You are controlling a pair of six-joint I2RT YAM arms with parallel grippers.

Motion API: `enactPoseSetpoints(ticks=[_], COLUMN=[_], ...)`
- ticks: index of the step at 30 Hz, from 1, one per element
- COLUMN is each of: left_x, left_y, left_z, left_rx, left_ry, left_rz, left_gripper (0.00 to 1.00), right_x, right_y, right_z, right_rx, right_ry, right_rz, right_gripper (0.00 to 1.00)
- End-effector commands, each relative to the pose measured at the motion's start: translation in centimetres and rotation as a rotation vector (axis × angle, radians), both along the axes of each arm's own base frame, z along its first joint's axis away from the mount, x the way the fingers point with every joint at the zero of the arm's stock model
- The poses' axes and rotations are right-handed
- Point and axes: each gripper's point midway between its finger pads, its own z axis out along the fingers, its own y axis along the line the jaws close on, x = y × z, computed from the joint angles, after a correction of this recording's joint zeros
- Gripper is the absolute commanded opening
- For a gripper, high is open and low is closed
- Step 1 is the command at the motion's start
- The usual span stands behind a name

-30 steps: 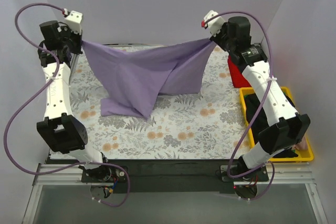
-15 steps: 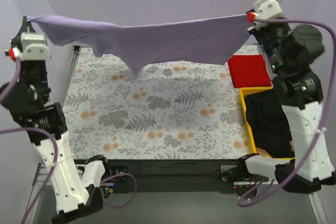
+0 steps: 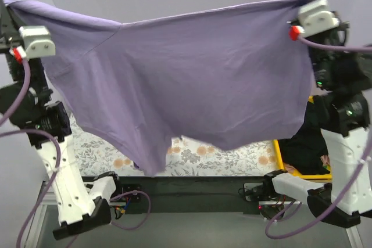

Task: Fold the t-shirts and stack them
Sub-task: Flatten the tshirt out

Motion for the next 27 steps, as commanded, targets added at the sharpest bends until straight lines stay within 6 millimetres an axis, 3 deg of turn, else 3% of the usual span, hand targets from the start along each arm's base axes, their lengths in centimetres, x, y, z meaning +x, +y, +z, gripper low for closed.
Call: enactPoseSetpoints(ticks=[1, 2, 3, 4, 5, 7, 8, 11, 12, 13, 14, 15, 16, 17, 18, 19, 20, 21, 22, 23, 24, 25, 26, 27], left_x=[7.7, 10.4, 11.5, 12.9, 15.0, 17.4, 19.6, 22.7, 24.5, 25.6, 26.6, 28.7, 29.9, 31.0, 32.6, 34.4, 35.7, 37.3, 38.9, 40.0, 41.0, 43.2, 44.2, 45.4], left_y=[2.1, 2.4, 2.3, 1.7, 2.1, 2.1, 2.5, 2.5, 2.7, 2.5, 2.4, 1.8, 1.7, 1.4, 0.7, 0.7, -0.5, -0.6, -0.8, -1.8, -1.6, -1.4, -1.4, -0.9], left_z=[-5.1, -8.5, -10.2, -12.3, -16.1, -20.2, -24.2, -29.9, -33.4, -35.1, -36.7, -40.1, -41.4, -42.9, -43.4, -46.8, -48.1, -47.6, -50.8, -51.5, -52.3, -53.1, -53.5, -53.3], left_rx=[0.006, -0.007, 0.0, 0.016, 0.0, 0.012, -0.011, -0.026, -0.049, -0.051, -0.059, -0.078, -0.047, -0.05, -0.045, -0.059, -0.054, -0.052, -0.07, -0.067, -0.083, -0.094, -0.107, -0.183], left_ry=[0.215, 0.319, 0.368, 0.423, 0.517, 0.616, 0.704, 0.822, 0.886, 0.915, 0.948, 1.014, 1.033, 1.061, 1.067, 1.121, 1.142, 1.128, 1.175, 1.185, 1.193, 1.188, 1.19, 1.169], left_rz=[0.015, -0.011, -0.032, -0.075, -0.097, -0.133, -0.157, -0.217, -0.24, -0.253, -0.258, -0.28, -0.269, -0.271, -0.265, -0.268, -0.287, -0.271, -0.266, -0.276, -0.246, -0.227, -0.212, -0.198], left_gripper=[0.0, 0.0, 0.0, 0.0, 0.0, 0.0, 0.0, 0.0, 0.0, 0.0, 0.0, 0.0, 0.0, 0.0, 0.0, 0.0, 0.0, 0.0, 0.0, 0.0, 0.0, 0.0, 0.0, 0.14], right_x=[7.5, 8.7, 11.0, 12.1, 12.9, 16.1, 18.1, 21.8, 22.7, 23.5, 25.1, 26.0, 26.9, 28.6, 29.6, 30.5, 32.2, 33.1, 34.0, 35.7, 36.5, 37.2, 37.8, 38.2], right_y=[2.3, 2.8, 3.7, 4.2, 4.8, 6.1, 6.9, 8.4, 8.8, 9.0, 9.6, 9.9, 9.8, 10.2, 10.3, 10.2, 10.6, 10.8, 10.5, 10.7, 10.6, 9.8, 9.5, 9.4], right_z=[-5.8, -7.2, -11.1, -12.8, -13.6, -18.8, -21.3, -27.5, -28.9, -30.6, -33.8, -35.2, -36.7, -39.7, -40.8, -42.1, -43.9, -44.9, -45.4, -46.8, -47.2, -47.5, -49.3, -48.5], right_rx=[-0.129, -0.155, -0.206, -0.229, -0.245, -0.304, -0.324, -0.372, -0.382, -0.394, -0.418, -0.428, -0.449, -0.475, -0.488, -0.502, -0.518, -0.526, -0.523, -0.536, -0.536, -0.531, -0.54, -0.529], right_ry=[0.112, 0.133, 0.204, 0.229, 0.222, 0.312, 0.353, 0.455, 0.473, 0.501, 0.556, 0.568, 0.588, 0.633, 0.637, 0.657, 0.679, 0.689, 0.698, 0.707, 0.707, 0.717, 0.745, 0.736], right_rz=[-0.046, -0.046, -0.045, -0.042, -0.026, -0.016, -0.01, 0.013, 0.015, 0.016, 0.022, 0.019, -0.002, -0.006, -0.02, -0.044, -0.05, -0.059, -0.094, -0.118, -0.144, -0.194, -0.216, -0.233], right_gripper=[0.01, 0.01, 0.01, 0.01, 0.01, 0.01, 0.01, 0.01, 0.01, 0.01, 0.01, 0.01, 0.01, 0.01, 0.01, 0.01, 0.01, 0.01, 0.04, 0.09, 0.18, 0.41, 0.49, 0.52])
